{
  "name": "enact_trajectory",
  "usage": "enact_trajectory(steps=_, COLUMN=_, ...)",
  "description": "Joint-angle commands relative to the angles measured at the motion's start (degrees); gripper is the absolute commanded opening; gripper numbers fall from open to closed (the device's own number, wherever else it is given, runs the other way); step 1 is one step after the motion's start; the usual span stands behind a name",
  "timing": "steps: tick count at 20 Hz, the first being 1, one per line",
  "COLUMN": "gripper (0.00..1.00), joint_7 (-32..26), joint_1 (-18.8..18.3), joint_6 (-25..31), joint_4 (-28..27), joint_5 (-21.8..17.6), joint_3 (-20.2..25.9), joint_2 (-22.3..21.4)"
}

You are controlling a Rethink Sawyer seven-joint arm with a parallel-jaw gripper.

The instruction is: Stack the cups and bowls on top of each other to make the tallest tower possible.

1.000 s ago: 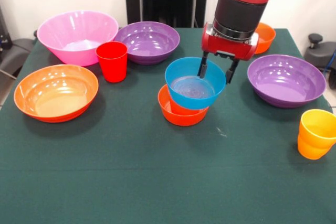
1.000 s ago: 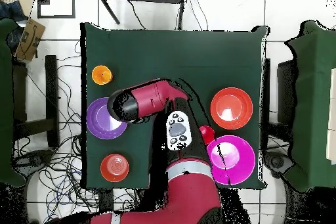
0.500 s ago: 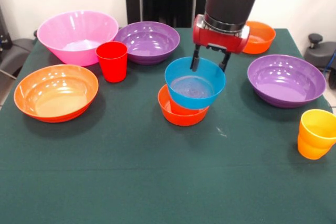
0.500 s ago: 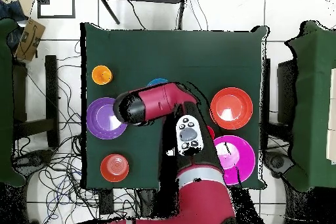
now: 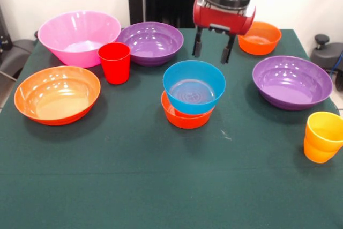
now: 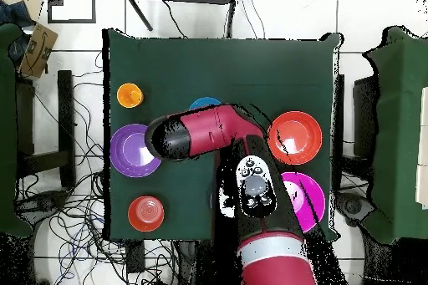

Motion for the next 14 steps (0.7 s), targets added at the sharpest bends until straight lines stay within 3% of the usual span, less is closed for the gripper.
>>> enact_trajectory(steps=1, gripper=1.0, joint_7=-13.9, joint_1=-0.9, joint_6=7.9, joint_4=2.7, joint_5=0.5, joint_3=7.8, joint_2=-3.3)
enact_trajectory(steps=8, gripper=1.0, joint_7=-12.4, joint_1=-0.4, joint_6=7.8, joint_4=2.1, joint_5=-1.1, joint_3=8.3, joint_2=-1.4)
enact_trajectory(steps=14, gripper=1.0, joint_7=-12.3, joint_1=-1.2, joint_6=9.6, joint_4=2.6, joint_5=0.3, joint_3=10.1, joint_2=-3.0)
